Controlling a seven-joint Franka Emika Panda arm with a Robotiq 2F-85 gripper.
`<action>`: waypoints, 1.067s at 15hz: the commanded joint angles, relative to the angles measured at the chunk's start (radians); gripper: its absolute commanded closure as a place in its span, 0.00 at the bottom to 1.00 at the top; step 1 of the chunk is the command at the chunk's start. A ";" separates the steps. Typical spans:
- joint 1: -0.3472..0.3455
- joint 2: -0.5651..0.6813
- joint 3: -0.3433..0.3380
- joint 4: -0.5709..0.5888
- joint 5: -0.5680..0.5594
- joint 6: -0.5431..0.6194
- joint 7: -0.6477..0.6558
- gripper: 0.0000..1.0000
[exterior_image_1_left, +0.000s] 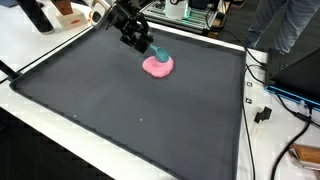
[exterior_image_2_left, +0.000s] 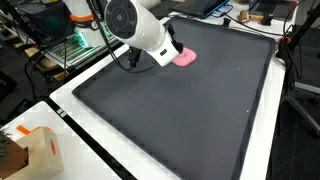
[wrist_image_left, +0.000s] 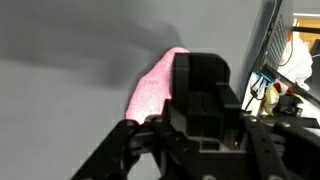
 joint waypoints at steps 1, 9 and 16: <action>-0.001 0.080 -0.002 0.018 -0.011 0.048 -0.003 0.75; -0.002 0.090 -0.011 0.023 -0.019 0.080 0.030 0.75; -0.006 0.088 -0.010 0.028 -0.017 0.068 0.046 0.75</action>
